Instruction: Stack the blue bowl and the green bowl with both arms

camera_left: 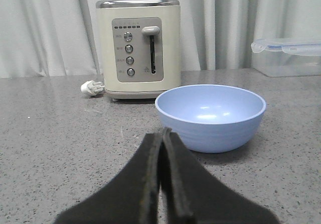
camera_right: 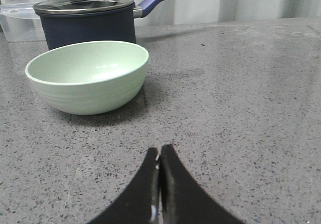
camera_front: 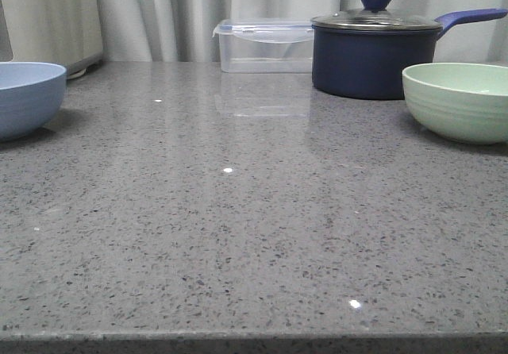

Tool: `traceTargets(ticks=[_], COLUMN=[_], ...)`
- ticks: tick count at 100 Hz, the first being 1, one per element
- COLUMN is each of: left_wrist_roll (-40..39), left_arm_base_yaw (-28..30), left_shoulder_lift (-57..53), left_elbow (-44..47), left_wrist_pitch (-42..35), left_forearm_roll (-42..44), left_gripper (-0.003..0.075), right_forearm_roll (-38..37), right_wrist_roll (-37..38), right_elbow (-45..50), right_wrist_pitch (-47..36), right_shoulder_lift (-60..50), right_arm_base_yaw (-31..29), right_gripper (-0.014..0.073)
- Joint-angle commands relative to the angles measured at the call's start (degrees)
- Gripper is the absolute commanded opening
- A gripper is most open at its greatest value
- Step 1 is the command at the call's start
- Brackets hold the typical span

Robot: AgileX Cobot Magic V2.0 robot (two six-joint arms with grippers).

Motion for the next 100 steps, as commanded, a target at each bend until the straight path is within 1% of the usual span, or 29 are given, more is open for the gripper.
traceTargets(ticks=[1,67,100], left_wrist_roll=[-0.43,-0.43,-0.43], left_arm_base_yaw=[0.13,0.13,0.13], left_shoulder_lift=[-2.01,-2.01,-2.01], left_elbow=[2.27,2.27,1.78], left_wrist_pitch=[-4.78,-4.78,-4.80], left_forearm_roll=[-0.46,-0.46,-0.46], left_gripper=[-0.0020,-0.0020,-0.0020], right_forearm_roll=[-0.77,-0.77,-0.02], right_wrist_roll=[-0.07,-0.07,0.02], right_elbow=[-0.04,-0.04,-0.14], right_wrist_pitch=[-4.40,-4.84,-11.13], right_shoulder_lift=[-1.03,-1.03,-1.03], right_arm_base_yaw=[-0.28,-0.28,-0.28], right_gripper=[-0.0050,-0.0050,-0.0050])
